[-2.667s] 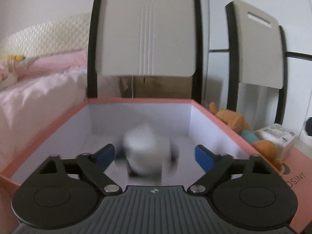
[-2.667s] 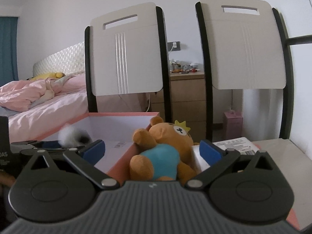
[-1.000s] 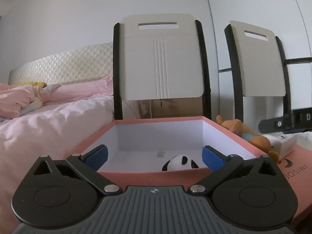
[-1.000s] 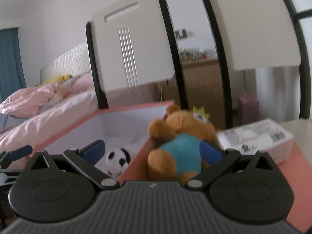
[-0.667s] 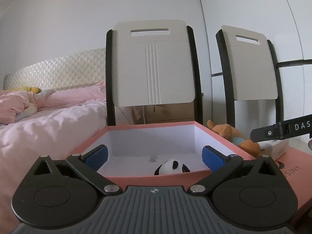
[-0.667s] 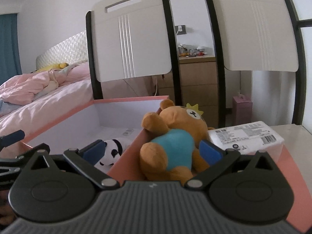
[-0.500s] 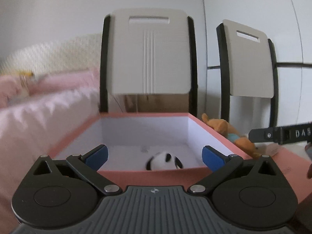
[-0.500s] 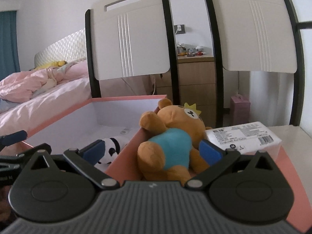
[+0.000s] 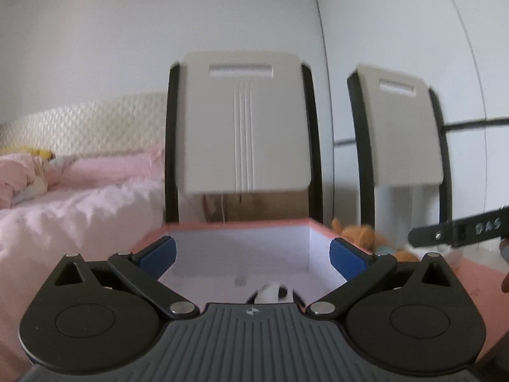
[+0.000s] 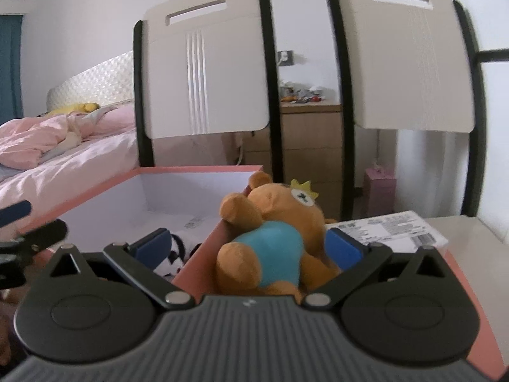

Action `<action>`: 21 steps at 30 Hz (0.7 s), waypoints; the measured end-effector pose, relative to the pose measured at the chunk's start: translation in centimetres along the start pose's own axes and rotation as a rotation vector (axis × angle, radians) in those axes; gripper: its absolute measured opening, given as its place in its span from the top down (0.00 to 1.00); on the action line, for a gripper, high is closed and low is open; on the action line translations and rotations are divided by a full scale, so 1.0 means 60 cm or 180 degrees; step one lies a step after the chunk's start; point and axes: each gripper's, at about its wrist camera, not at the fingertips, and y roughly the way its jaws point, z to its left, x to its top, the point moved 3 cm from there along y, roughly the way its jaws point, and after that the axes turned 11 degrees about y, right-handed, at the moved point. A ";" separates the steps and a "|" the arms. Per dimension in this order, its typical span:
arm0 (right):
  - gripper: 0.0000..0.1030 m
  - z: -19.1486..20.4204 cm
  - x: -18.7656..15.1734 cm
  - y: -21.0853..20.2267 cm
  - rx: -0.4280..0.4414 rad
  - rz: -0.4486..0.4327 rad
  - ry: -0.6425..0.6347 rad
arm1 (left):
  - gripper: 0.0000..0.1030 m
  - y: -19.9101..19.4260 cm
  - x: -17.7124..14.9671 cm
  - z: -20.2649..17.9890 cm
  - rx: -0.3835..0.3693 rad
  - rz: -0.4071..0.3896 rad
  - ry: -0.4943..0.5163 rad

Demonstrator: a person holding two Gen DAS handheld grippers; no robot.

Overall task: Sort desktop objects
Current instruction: 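Move the right gripper toward the brown teddy bear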

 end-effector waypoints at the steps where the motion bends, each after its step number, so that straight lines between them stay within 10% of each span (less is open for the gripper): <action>1: 0.00 0.002 0.000 -0.001 -0.0022 -0.0026 -0.0020 | 0.00 -0.001 0.001 0.000 0.0014 -0.0032 0.0002; 21: 0.00 0.014 -0.007 -0.015 0.0059 -0.0015 -0.0410 | 0.00 0.018 0.005 0.008 0.0006 0.0413 0.0101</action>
